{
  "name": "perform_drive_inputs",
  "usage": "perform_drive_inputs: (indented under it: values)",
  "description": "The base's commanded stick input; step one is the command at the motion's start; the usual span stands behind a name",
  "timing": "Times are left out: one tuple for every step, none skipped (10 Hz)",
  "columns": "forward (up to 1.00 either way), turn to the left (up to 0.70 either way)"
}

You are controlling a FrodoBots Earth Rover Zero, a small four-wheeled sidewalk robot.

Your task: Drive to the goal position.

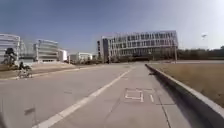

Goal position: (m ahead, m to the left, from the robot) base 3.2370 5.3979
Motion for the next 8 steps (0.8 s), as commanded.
perform_drive_inputs:
  values:
    - [0.05, -0.67]
    - [0.05, -0.51]
    - [0.05, -0.34]
    - [0.05, -0.33]
    - [0.05, -0.33]
    - [0.05, -0.33]
    - [0.05, -0.34]
    - [0.05, -0.33]
